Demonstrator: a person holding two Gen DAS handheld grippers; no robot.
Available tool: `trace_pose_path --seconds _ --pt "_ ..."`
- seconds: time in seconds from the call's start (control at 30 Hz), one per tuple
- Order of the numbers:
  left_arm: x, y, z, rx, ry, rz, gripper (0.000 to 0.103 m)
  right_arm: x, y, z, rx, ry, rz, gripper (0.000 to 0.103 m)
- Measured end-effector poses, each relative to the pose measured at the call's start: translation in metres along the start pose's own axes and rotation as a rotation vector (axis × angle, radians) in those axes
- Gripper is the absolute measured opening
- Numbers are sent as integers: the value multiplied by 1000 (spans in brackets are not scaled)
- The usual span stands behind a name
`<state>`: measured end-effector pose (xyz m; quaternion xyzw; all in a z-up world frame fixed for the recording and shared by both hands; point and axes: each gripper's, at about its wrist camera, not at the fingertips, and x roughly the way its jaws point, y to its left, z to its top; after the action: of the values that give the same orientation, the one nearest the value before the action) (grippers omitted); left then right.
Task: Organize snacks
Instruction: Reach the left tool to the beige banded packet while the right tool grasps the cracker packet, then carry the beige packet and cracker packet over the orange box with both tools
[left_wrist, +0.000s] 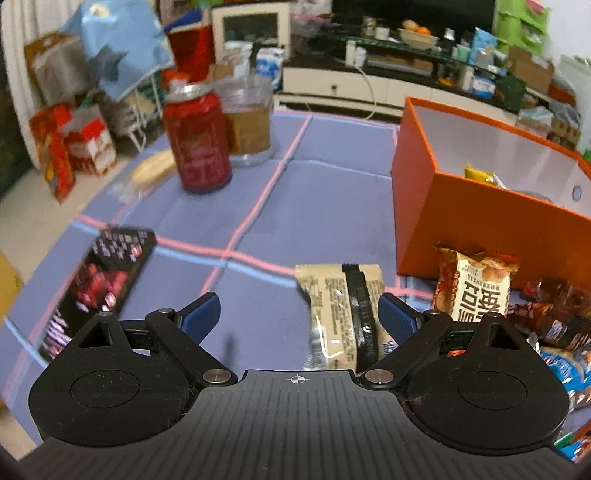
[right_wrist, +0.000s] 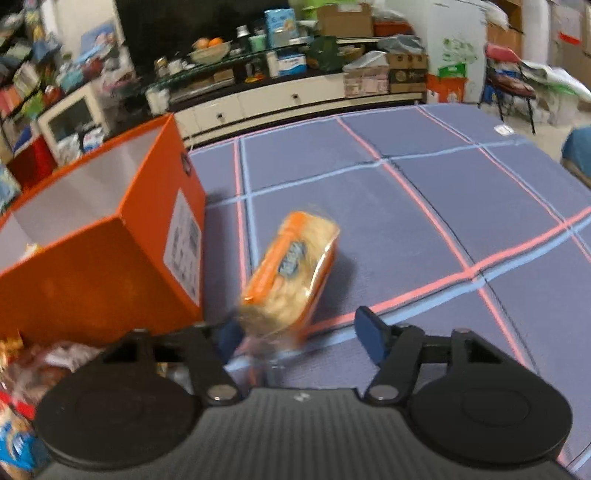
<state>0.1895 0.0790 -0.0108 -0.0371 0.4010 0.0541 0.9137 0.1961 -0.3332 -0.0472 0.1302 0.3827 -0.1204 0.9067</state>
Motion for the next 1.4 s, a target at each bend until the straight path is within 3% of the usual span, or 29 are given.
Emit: trace_pose_path --seconds 0.1,0.23,0.4,0.63,0.67,0.7,0.77,0.93,1.1,1.4 --pt "8 -6 -2 -18 17 -2 71 1 -5 2 -13 4 -5 46" --pt "20 -20 -4 39 22 21 71 1 -6 4 -8 15 28 46" --pt "39 -18 -8 4 70 21 66 3 -1 0 -55 -13 33 47" --pt "40 -20 -8 8 51 24 63 4 -5 -3 -82 -43 36 47" --pt "39 -20 -7 11 48 21 55 4 -4 -2 -94 -37 32 46" --pt "38 -22 -7 16 44 17 38 4 -2 -1 -102 -32 27 46" --pt "34 -26 -5 35 39 6 16 4 -2 0 -98 -24 24 44" --pt "28 -24 -1 25 58 -28 15 -7 -3 7 -84 -41 39 41" --pt "5 -22 10 26 -28 -21 15 -25 1 10 -118 -91 25 41" --pt "-27 -38 18 120 -156 43 16 -46 3 17 -153 -169 7 40"
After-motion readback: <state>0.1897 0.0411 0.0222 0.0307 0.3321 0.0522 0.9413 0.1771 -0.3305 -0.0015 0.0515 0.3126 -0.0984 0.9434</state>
